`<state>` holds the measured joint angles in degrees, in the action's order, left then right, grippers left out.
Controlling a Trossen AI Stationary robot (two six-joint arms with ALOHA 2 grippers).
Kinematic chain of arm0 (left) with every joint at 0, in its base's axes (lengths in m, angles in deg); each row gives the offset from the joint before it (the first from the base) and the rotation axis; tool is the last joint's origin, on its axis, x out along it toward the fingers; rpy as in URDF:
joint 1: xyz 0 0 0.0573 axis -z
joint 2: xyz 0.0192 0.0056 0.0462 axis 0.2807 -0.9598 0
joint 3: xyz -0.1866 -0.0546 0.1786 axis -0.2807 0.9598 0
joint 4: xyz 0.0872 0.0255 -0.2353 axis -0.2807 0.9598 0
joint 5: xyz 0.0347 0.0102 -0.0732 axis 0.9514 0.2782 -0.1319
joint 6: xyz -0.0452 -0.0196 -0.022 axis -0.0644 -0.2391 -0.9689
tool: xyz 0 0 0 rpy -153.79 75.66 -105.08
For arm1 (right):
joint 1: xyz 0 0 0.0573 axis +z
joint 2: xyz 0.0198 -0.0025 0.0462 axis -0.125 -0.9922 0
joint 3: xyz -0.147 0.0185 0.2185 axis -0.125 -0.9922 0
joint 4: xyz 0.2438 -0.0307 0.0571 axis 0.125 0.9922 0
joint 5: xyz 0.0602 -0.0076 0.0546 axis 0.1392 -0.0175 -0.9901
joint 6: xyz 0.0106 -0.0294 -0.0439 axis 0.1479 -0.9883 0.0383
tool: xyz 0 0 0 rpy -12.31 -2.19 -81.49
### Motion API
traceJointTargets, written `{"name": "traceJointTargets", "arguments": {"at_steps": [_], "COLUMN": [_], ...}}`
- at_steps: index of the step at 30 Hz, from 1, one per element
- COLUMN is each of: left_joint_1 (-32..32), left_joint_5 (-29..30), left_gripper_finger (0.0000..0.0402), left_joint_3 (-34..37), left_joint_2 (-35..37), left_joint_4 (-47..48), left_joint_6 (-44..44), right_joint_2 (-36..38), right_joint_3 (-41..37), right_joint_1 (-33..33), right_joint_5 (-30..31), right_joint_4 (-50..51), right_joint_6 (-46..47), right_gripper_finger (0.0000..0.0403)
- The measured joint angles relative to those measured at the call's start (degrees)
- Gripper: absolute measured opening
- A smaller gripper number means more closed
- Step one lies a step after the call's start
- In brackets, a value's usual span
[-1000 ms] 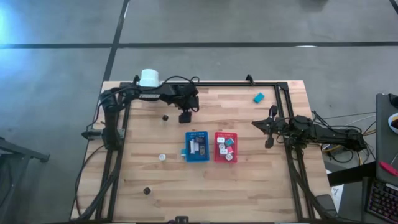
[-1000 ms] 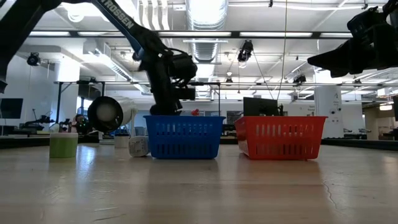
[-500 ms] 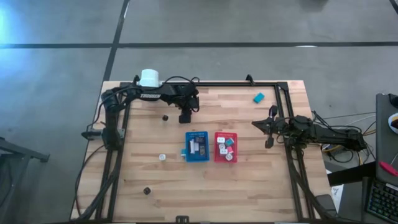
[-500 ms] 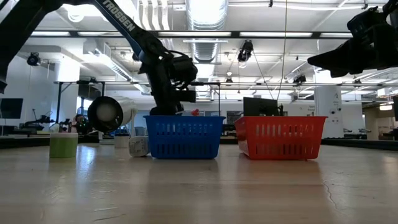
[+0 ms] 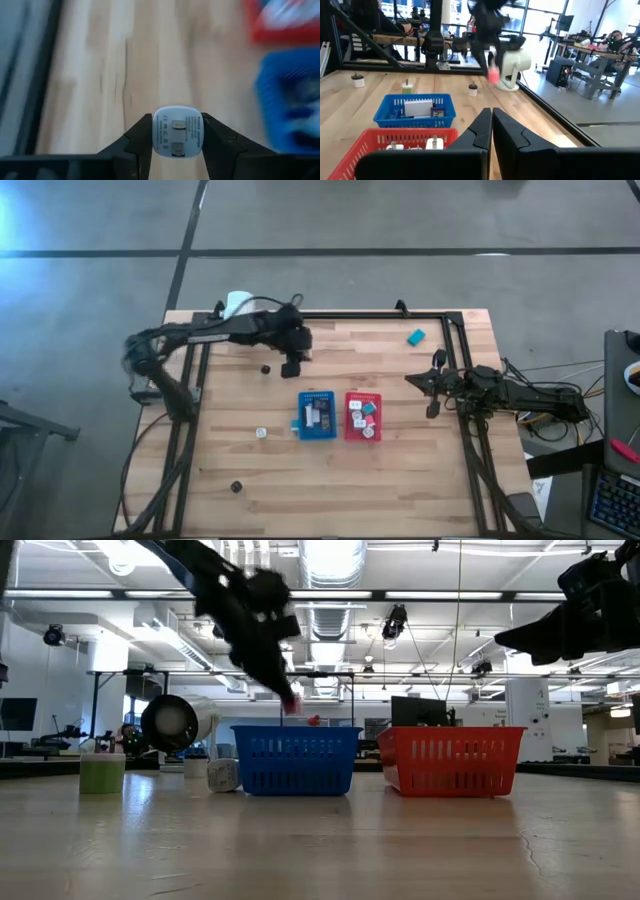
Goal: Sort adapters and digital timers
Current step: Put the top pink charger adaptor into the red bin
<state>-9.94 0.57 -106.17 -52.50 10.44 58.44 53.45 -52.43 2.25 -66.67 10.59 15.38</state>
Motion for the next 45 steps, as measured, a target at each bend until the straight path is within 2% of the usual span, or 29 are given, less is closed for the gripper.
{"name": "traceJointTargets", "arguments": {"at_steps": [4, 10, 15, 19, 24, 29, 34, 39, 45], "left_joint_1": [0.37, 0.55, 0.61, 0.61, 0.61, 0.61, 0.68, 2.81, 10.37], "left_joint_5": [-5.15, -5.87, -9.25, -9.25, -9.25, -8.92, -0.70, -0.35, -0.18], "left_gripper_finger": [0.0132, 0.0132, 0.0132, 0.0132, 0.0132, 0.0132, 0.0132, 0.0132, 0.0132], "left_joint_3": [9.73, 27.54, 41.32, 48.71, 52.83, 54.33, 50.74, 43.94, 28.89], "left_joint_2": [13.46, 34.48, 49.89, 58.29, 63.90, 64.59, 59.28, 47.01, 25.86], "left_joint_4": [-10.68, -25.93, -41.87, -45.23, -45.48, -46.82, -47.48, -46.98, -40.71], "left_joint_6": [-4.30, -11.12, -16.29, -16.83, -17.19, -18.16, -24.99, -24.97, -19.97], "right_joint_2": [-0.01, -0.01, -0.01, -0.01, -0.01, -0.01, -0.01, -0.01, -0.01], "right_joint_3": [0.00, 0.00, 0.00, 0.00, 0.00, 0.00, 0.00, 0.00, 0.00], "right_joint_1": [0.00, 0.00, 0.00, 0.00, 0.02, 0.04, 0.02, 0.02, 0.02], "right_joint_5": [0.00, 0.00, 0.02, 0.02, 0.04, 0.04, 0.05, 0.07, 0.10], "right_joint_4": [0.14, 0.16, -0.23, -0.30, -0.32, -0.32, -0.34, -0.43, -0.45], "right_joint_6": [0.44, 1.31, 1.31, 1.52, 1.53, 1.53, 1.51, 1.34, 0.56], "right_gripper_finger": [0.0008, 0.0008, 0.0008, 0.0008, 0.0008, 0.0008, 0.0008, 0.0008, 0.0008]}}
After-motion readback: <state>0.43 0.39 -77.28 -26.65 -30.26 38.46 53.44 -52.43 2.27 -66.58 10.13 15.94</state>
